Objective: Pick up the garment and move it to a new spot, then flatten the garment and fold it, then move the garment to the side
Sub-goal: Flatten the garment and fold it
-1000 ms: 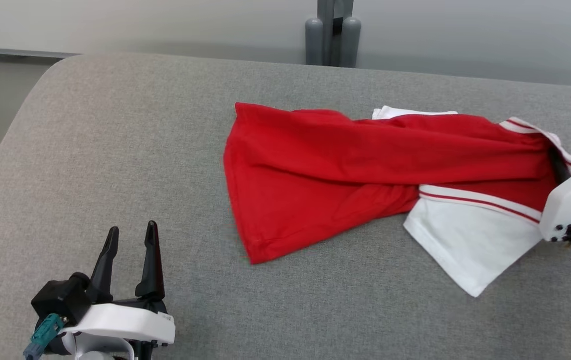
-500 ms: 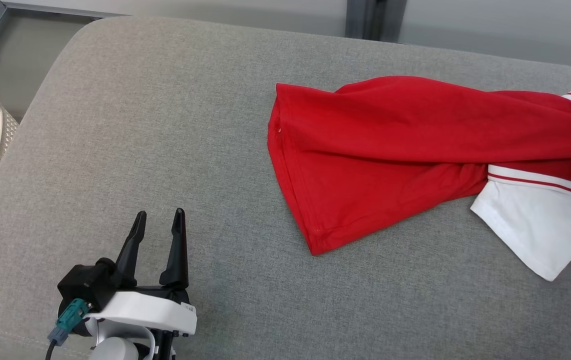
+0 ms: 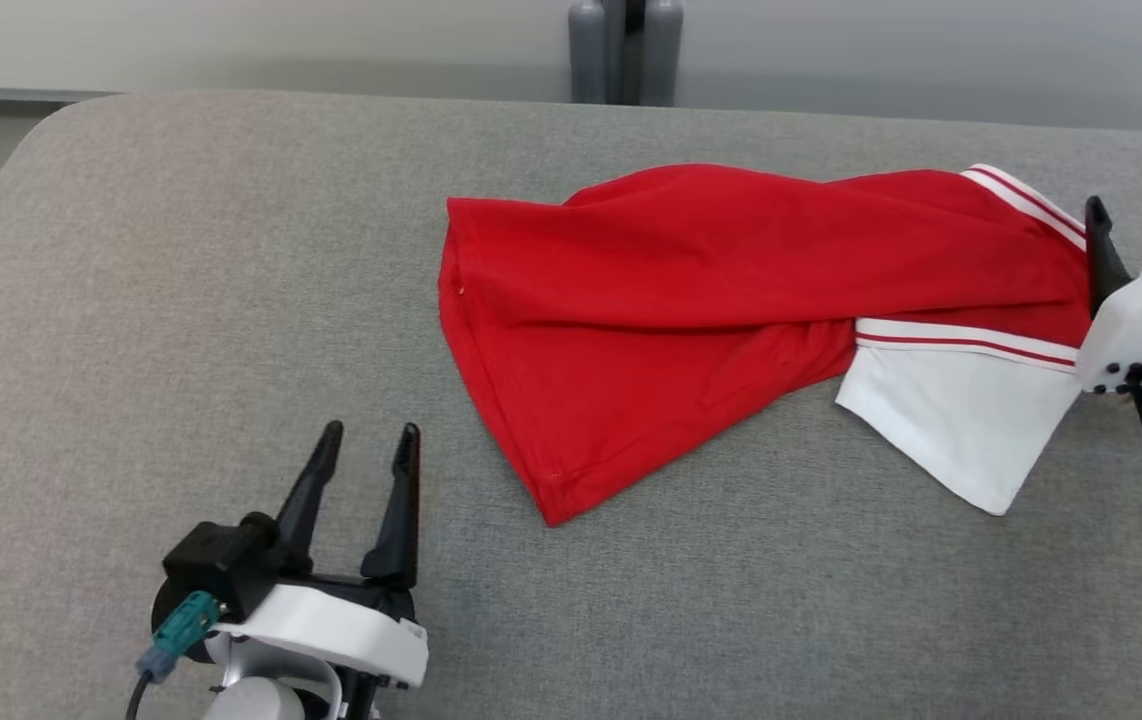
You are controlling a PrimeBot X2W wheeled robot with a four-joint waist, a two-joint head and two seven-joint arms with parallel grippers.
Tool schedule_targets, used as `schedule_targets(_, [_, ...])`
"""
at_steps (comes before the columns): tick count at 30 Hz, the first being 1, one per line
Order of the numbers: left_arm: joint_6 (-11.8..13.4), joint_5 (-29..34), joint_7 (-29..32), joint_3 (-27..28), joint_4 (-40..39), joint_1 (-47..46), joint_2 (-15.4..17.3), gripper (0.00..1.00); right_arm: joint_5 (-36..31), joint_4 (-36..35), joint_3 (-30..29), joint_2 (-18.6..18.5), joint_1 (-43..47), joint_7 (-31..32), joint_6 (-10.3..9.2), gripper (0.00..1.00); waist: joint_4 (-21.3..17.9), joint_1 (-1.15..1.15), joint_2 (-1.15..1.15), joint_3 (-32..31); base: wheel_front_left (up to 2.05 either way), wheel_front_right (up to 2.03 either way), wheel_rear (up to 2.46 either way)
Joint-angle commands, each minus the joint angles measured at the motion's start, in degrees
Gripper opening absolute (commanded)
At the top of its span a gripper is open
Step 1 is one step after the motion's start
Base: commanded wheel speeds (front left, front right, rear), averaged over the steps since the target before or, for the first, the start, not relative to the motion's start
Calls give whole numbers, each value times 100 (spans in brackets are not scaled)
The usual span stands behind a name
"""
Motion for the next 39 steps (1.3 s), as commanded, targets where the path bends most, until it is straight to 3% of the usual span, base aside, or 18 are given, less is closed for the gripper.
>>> schedule_targets(1, [-57,48,69,-74,-50,29,29,100,132,-56,83,25,192,-117,-2,100,-172,0,0,-116,0,0,0])
schedule_targets(7, [-330,-129,736,-592,-129,141,-55,100,817,-579,485,161,909,-403,-2,100,-397,0,0,-226,0,0,0])
schedule_targets(14, [-460,-366,1200,-705,352,-107,-95,100,1296,-1580,729,481,1826,-494,-2,100,-644,0,0,-257,0,0,0])
schedule_targets(27, [-605,-602,1086,-611,1493,-512,-208,100,1207,-2908,637,776,2666,-142,-2,100,-911,0,0,-218,0,0,0])
schedule_targets(39, [-702,-589,812,-690,2170,-854,-293,100,1062,-3493,519,913,3031,139,-2,100,-1014,0,0,-261,0,0,0])
